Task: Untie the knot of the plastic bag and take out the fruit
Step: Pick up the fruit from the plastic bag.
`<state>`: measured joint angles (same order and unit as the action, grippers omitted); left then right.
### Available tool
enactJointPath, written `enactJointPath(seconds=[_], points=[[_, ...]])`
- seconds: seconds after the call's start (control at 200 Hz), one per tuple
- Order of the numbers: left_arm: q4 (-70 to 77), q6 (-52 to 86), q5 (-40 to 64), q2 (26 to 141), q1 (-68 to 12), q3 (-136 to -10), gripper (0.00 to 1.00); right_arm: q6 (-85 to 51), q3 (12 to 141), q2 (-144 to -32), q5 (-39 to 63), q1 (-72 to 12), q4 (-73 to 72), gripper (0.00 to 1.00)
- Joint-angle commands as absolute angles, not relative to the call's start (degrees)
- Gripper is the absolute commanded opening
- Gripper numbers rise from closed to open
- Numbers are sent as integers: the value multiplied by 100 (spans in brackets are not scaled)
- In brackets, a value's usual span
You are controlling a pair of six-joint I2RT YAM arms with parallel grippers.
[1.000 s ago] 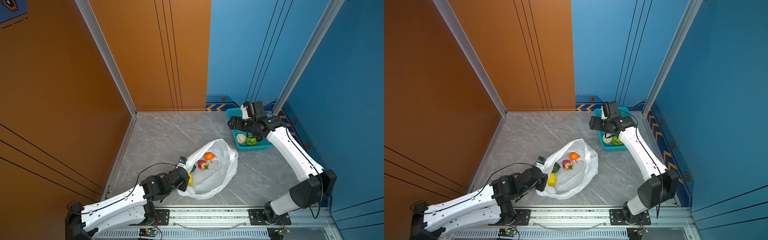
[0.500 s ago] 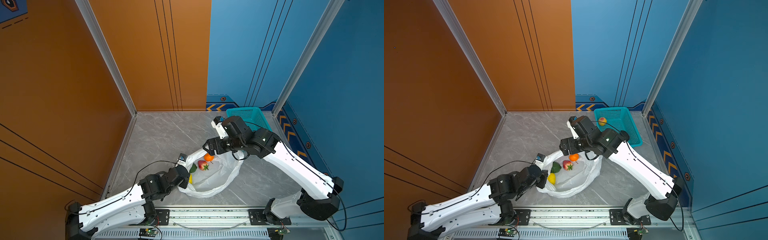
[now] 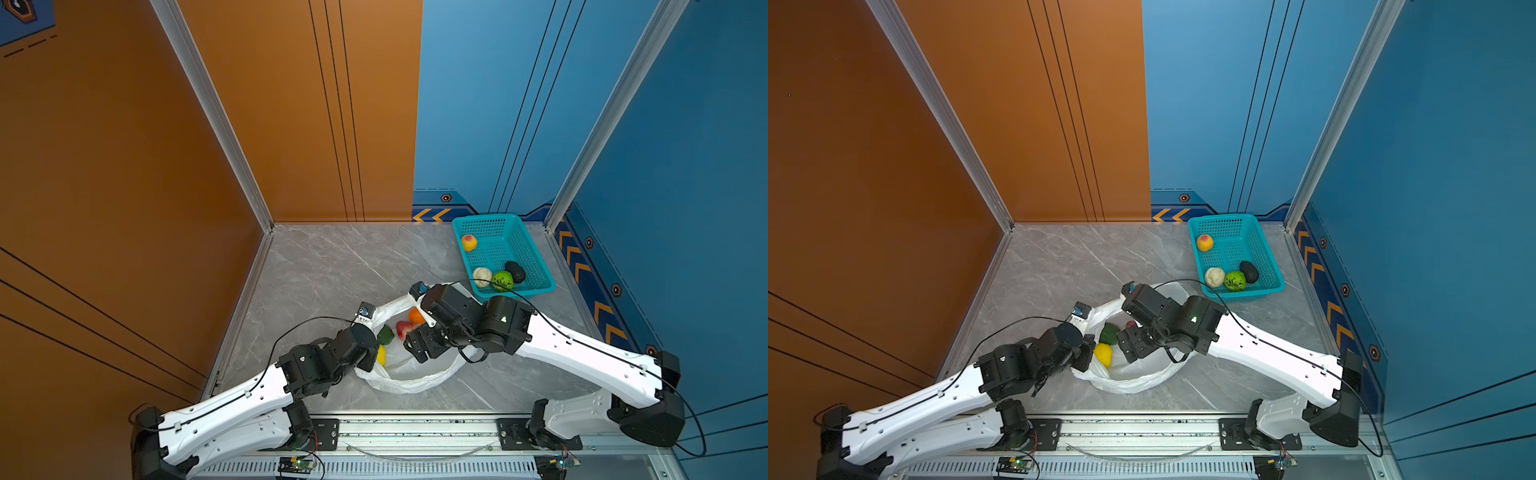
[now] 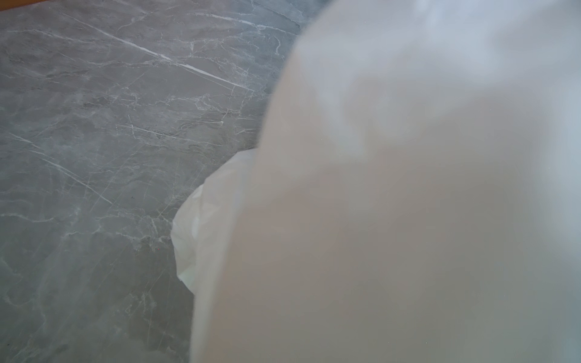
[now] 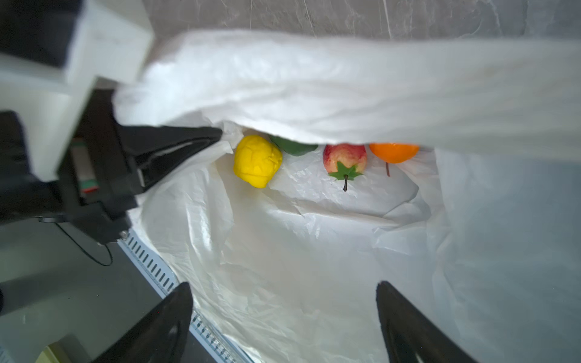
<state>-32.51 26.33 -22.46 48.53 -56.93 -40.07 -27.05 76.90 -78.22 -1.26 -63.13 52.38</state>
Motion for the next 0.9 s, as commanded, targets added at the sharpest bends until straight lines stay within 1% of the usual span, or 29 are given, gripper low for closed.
enactJointPath(seconds=[0.0, 0.265, 0.496, 0.581, 0.666, 0.891], points=[[-3217, 2496, -2159, 4781, -5620, -4132, 0, -2608, 7077, -7832, -450, -6374, 4727, 90], [-3002, 2579, -2133, 4781, -5582, -3959, 0, -2909, 5850, -8245, -637, -6767, 3967, 88], [-2627, 2667, -2000, 4711, -5447, -3784, 0, -3304, 5437, -8804, -439, -7032, 3541, 88], [-2606, 2662, -1850, 4741, -5441, -3722, 0, -3394, 5491, -8873, -352, -6901, 3472, 88], [-2598, 2694, -1703, 4733, -5471, -3590, 0, -3541, 5601, -8788, -287, -6601, 3415, 88], [-2310, 2674, -1698, 4544, -5522, -3237, 0, -3769, 5777, -8836, -149, -5880, 2993, 89]])
